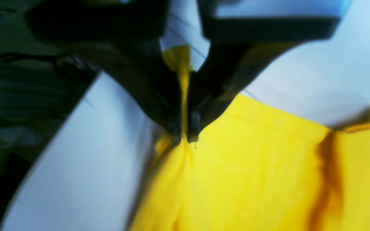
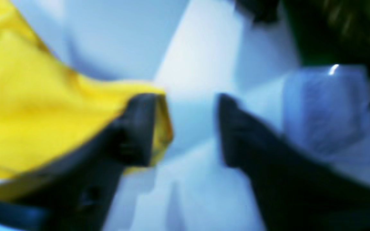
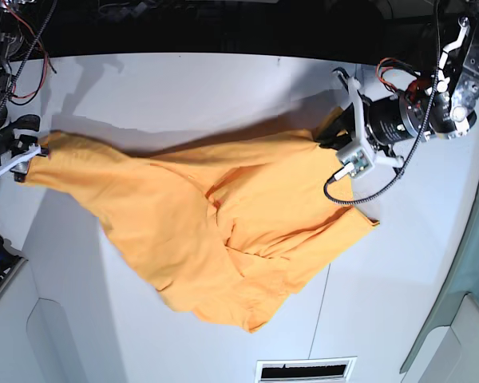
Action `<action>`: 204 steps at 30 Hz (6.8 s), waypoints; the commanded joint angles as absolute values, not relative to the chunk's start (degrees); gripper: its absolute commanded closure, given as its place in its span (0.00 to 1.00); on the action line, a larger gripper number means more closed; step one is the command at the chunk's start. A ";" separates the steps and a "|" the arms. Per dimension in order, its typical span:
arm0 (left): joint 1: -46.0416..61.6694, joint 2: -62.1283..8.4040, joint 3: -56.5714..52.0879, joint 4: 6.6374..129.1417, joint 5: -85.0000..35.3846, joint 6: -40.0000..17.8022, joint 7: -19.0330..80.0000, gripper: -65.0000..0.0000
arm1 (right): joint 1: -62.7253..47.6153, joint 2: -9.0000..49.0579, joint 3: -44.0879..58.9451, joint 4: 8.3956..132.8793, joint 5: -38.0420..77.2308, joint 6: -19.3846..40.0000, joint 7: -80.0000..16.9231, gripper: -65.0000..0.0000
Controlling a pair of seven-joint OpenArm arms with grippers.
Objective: Layout the t-shirt on the table in an organized manner, then fold the t-shirt properly
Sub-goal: 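Lift and stretch the shirt apart between both grippers, then release, then grasp the shirt body with the right gripper and drag it outward, then regrasp the shirt edge with the right gripper and pull it flat, then release the shirt with both grippers and lift them away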
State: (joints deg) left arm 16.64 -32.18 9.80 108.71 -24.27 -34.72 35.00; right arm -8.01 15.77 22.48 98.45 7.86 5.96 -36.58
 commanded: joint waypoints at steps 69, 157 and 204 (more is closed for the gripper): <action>18.87 -32.21 9.41 83.79 -13.89 -31.38 28.93 1.00 | 18.17 17.15 18.92 72.73 1.50 6.20 -25.80 1.00; 20.36 -38.50 9.41 94.45 -19.11 -37.95 31.33 0.74 | 8.47 22.61 7.73 78.83 6.87 -4.12 -34.44 0.31; 20.27 -37.80 9.41 95.02 -19.90 -35.20 31.68 0.65 | -11.79 17.93 37.76 78.96 35.64 26.20 -34.54 0.72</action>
